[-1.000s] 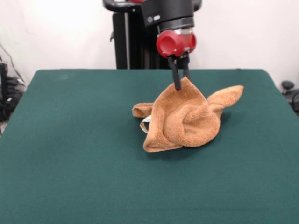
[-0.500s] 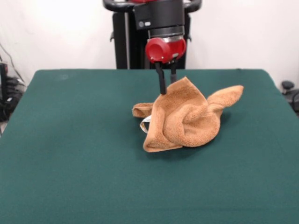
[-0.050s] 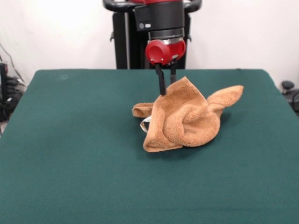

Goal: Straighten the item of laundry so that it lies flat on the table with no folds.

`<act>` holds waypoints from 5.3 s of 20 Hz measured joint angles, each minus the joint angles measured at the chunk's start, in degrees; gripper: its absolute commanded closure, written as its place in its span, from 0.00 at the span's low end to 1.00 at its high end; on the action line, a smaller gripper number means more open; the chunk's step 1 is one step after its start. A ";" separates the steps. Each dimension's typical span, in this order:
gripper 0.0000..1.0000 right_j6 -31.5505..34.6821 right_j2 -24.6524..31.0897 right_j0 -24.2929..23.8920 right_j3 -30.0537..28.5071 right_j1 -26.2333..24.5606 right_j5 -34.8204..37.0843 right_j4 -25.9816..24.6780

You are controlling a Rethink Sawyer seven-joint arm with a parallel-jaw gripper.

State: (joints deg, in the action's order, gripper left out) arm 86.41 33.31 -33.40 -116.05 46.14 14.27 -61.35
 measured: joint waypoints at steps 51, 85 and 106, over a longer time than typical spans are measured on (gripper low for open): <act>0.00 0.00 12.50 -8.24 -0.07 -4.00 11.77 9.46; 1.00 0.00 16.01 -9.50 -0.07 -4.09 11.78 10.22; 1.00 0.00 27.33 -20.72 -3.86 9.66 13.71 24.37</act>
State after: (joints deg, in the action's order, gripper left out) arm 86.41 60.64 -54.12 -119.91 55.80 27.98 -36.98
